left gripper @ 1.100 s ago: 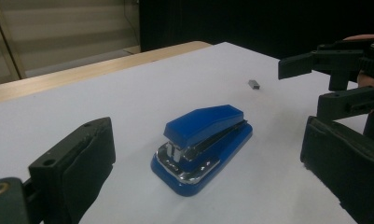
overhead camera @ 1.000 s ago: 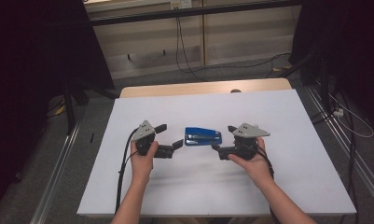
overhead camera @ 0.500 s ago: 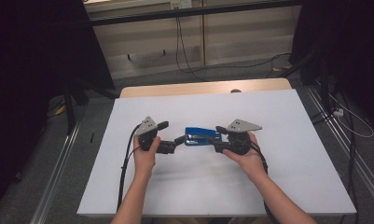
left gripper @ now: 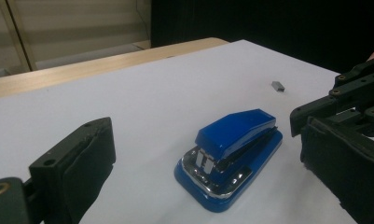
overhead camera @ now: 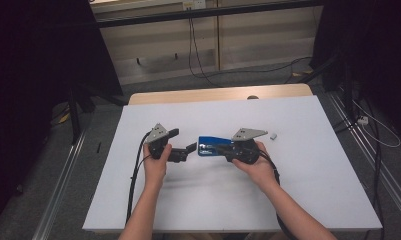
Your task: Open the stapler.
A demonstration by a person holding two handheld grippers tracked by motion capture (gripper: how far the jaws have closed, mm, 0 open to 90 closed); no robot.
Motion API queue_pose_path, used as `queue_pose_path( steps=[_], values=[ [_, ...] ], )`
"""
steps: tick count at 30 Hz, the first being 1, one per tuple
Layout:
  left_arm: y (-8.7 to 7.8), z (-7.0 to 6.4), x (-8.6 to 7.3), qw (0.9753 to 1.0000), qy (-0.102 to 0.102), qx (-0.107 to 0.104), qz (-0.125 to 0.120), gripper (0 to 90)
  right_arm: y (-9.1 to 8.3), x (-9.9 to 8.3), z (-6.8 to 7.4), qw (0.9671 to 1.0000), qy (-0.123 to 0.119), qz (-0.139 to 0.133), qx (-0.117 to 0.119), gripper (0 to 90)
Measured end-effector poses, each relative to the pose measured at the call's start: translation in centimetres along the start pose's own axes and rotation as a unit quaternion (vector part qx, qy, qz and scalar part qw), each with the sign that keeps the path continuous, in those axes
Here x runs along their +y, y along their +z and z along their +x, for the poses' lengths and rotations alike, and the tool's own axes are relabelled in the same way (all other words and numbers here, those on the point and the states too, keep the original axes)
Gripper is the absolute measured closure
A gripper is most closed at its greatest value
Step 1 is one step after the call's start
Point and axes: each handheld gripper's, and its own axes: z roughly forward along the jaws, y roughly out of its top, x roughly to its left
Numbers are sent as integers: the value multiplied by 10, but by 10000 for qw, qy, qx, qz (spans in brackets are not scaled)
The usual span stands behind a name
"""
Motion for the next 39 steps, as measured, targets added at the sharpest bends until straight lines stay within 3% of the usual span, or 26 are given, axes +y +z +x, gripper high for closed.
queue_pose_path(
  steps=[1,3,7,11,13,15,16,18,19,20,21,23,26,27,33,39],
  values=[
    [0,1,-1,10000,-39,41,36,25,3,0,-1,10000,17,53,68,900],
    [1,2,-2,9999,-54,55,134,25,7,-1,-2,9998,52,55,173,900],
    [6,1,-3,9998,-81,1,198,26,15,0,-3,9997,-161,208,16,900],
    [11,1,-3,9990,-112,-12,424,53,22,1,-5,9989,-332,305,-124,900],
    [13,0,-2,9991,-103,-52,414,146,26,2,-5,9983,-432,373,-143,900],
    [14,0,-1,9982,-56,-22,602,254,31,3,-3,9972,-595,419,-164,900],
    [15,-1,-1,9979,-28,-36,653,254,31,3,-3,9972,-595,419,-164,900],
    [16,-1,-2,9970,29,-101,762,440,37,4,0,9961,-742,443,-197,900],
    [17,-1,-2,9966,68,-109,820,440,37,4,0,9961,-742,443,-197,900],
    [18,0,-3,9961,86,-150,867,604,41,4,1,9958,-770,448,-230,900],
    [19,0,-4,9955,84,-196,923,604,41,4,1,9958,-770,448,-230,900],
    [20,2,-5,9942,97,-174,1060,758,45,4,3,9948,-876,479,-222,900],
    [23,4,-7,9930,63,-177,1166,815,49,3,5,9928,-1022,557,-279,900],
    [24,5,-8,9921,89,-166,1240,857,50,2,6,9935,-973,508,-286,900],
    [36,1,-6,9900,251,-298,1354,888,50,3,7,9928,-1021,542,-306,900],
    [38,2,-5,9904,188,-319,1329,898,49,-1,5,9946,-903,431,-265,900]
  ],
)
